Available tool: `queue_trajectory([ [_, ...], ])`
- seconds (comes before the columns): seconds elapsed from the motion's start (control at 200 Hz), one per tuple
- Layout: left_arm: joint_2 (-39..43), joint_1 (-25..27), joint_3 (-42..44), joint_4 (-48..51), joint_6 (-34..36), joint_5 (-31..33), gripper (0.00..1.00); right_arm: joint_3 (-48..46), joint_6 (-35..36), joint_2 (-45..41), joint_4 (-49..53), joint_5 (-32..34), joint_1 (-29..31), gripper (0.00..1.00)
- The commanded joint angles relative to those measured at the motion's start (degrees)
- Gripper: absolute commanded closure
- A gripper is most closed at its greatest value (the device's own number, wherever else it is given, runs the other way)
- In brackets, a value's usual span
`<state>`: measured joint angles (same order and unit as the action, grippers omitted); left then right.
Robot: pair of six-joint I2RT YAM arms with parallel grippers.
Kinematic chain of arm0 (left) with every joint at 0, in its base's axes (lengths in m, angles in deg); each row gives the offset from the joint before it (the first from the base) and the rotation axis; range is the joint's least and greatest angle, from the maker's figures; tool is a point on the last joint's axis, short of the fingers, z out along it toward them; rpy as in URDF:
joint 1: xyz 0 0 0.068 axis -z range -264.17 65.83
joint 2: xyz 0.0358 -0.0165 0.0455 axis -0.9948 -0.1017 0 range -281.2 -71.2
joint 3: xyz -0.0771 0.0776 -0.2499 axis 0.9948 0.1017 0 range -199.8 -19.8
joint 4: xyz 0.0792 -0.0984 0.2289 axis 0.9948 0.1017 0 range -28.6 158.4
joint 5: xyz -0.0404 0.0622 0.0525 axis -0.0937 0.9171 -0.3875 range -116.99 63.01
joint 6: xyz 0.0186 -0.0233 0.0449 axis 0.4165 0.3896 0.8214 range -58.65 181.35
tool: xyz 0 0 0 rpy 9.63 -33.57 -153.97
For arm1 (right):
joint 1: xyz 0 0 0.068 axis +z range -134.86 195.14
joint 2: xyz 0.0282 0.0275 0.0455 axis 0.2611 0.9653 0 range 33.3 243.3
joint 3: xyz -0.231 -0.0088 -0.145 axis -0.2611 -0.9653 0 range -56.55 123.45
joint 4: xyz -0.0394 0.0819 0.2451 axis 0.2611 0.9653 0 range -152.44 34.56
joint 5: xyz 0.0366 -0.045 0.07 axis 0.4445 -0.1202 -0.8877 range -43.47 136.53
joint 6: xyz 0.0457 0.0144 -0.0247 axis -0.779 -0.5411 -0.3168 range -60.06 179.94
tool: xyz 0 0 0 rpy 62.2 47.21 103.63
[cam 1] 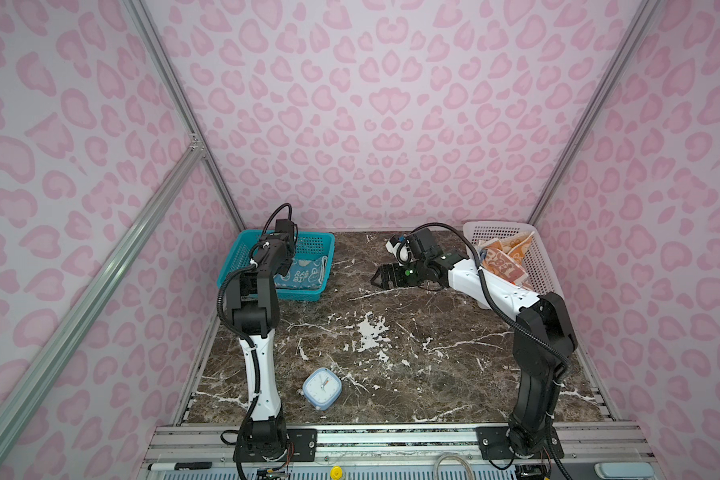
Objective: Fold and stack the towels
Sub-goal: 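Lift the folded towel with the left gripper and lower it into the teal basket, then release the towel in the teal basket and raise the left gripper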
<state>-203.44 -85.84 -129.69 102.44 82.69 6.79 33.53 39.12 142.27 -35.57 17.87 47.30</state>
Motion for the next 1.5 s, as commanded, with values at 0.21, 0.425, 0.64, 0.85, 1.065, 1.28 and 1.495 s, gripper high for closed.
queue_trajectory([
  [0.21, -1.63, -0.83, -2.22, -2.18, 2.91, 2.18, 0.96, -0.96, -0.26, 0.32, -1.01, 0.05, -0.08, 0.01],
  [0.425, -2.27, -1.24, -3.22, -1.61, 2.40, 4.13, 0.96, -2.01, -0.65, 0.28, -1.73, -0.06, -0.18, 0.01],
  [0.64, -2.53, -1.14, -3.29, -2.19, 1.72, 5.62, 0.95, -2.74, -0.67, 0.02, -2.18, -0.25, -0.27, 0.01],
  [0.85, -1.19, -0.88, -3.76, -1.31, -0.08, 5.38, 0.56, -3.15, -0.90, -0.29, -2.68, -0.34, -0.43, 0.01],
  [1.065, 1.75, -0.54, -3.50, -1.01, -2.08, 2.93, 0.00, -3.55, -1.32, -0.51, -3.23, -0.65, -0.44, 0.01],
  [1.28, 3.59, 0.13, -2.75, -0.79, -3.55, 2.21, 0.02, -4.27, -1.32, -1.20, -3.67, -0.71, -0.43, 0.01],
  [1.495, 6.72, 0.27, -1.60, -1.54, -5.74, -0.37, 0.02, -4.48, -1.39, -1.74, -4.10, -0.71, -0.51, 0.01],
])
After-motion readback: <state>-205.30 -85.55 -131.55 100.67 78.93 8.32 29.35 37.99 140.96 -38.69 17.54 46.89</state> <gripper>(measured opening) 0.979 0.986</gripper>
